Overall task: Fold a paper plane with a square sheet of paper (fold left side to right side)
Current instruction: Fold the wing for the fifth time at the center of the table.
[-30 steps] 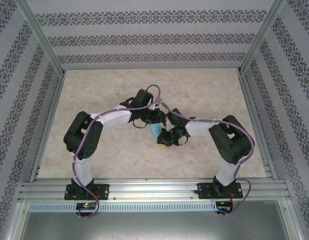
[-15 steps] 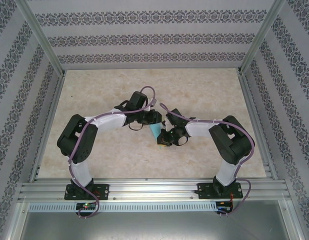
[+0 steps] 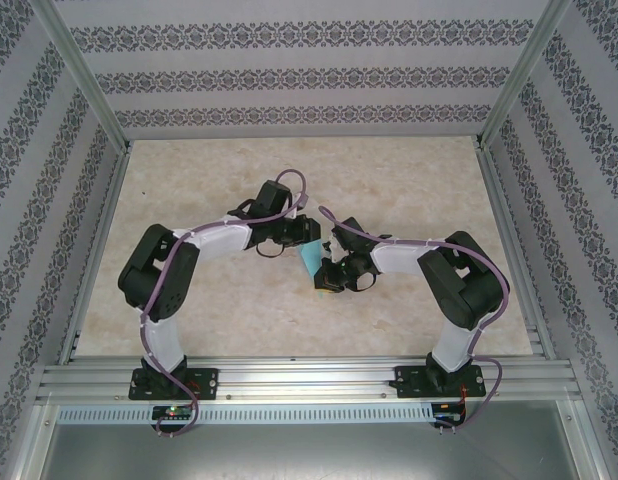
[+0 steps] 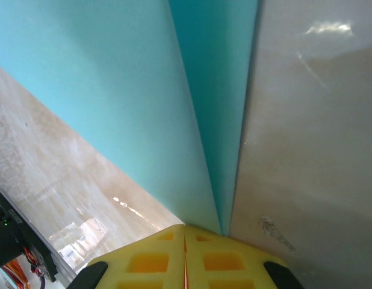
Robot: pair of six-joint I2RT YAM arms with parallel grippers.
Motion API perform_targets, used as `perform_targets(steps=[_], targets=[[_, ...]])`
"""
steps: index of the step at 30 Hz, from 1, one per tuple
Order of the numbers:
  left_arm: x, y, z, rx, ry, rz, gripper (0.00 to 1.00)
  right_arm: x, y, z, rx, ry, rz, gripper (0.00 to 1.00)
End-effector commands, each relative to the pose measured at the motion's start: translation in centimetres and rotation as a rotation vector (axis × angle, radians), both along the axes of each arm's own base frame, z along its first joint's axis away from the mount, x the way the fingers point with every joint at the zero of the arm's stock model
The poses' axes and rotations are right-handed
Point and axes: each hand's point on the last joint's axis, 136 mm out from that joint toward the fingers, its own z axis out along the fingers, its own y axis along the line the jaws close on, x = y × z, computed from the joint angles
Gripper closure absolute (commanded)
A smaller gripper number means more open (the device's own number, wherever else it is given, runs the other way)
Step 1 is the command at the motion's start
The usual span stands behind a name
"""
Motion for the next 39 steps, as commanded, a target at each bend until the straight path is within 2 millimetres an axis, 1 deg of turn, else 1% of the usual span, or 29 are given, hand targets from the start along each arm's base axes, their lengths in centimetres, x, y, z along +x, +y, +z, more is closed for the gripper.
perform_targets(steps=[1,6,9,13,14,17,19,21,23,25,28,30,33,37,39], targets=[[0.9,-1.2,-0.8,-0.009,-0.002,-0.017,0.73,-3.1,-2.6,-3.5,-0.160,0.083,0.024,0.92],[1.8,-0.4,-3.7,0.085,0.018,0.007,0.73,-2.9,-2.5,-3.1,-0.152,0.061,0.031,0.92],[2.4,0.1,-5.3,0.114,0.033,0.023,0.73,-2.8,-2.3,-3.0,-0.144,0.062,0.033,0.92],[2.5,0.2,-7.1,0.129,0.058,0.022,0.74,-2.9,-2.3,-2.9,-0.139,0.057,0.042,0.92],[2.5,0.2,-7.5,0.132,0.064,0.024,0.74,-2.9,-2.3,-2.7,-0.133,0.054,0.043,0.92],[2.1,0.3,-8.4,0.138,0.082,0.026,0.74,-2.2,-1.4,-1.4,-0.066,0.017,0.042,0.91],[1.8,0.5,-8.7,0.136,0.089,0.027,0.74,-1.4,-1.1,-0.2,-0.025,-0.013,0.033,0.91],[1.5,0.7,-9.0,0.140,0.096,0.029,0.74,0.0,-0.9,1.3,0.013,-0.056,0.012,0.91],[1.4,0.8,-9.1,0.142,0.097,0.029,0.74,1.3,-0.8,2.3,0.040,-0.096,-0.011,0.91],[1.3,0.9,-9.2,0.143,0.101,0.028,0.74,2.6,-0.4,3.0,0.060,-0.139,-0.029,0.92],[1.3,0.8,-9.1,0.141,0.098,0.027,0.74,4.7,0.0,3.6,0.073,-0.209,-0.070,0.92],[1.3,0.7,-9.1,0.138,0.098,0.026,0.74,6.3,0.0,4.1,0.080,-0.271,-0.114,0.92],[1.3,0.6,-9.0,0.134,0.099,0.023,0.74,8.2,-0.1,4.4,0.076,-0.339,-0.163,0.92],[1.2,0.7,-8.8,0.134,0.100,0.021,0.74,9.7,-0.1,4.3,0.067,-0.395,-0.189,0.92],[1.2,0.6,-8.7,0.131,0.098,0.021,0.74,10.0,-0.2,3.8,0.049,-0.406,-0.192,0.92]])
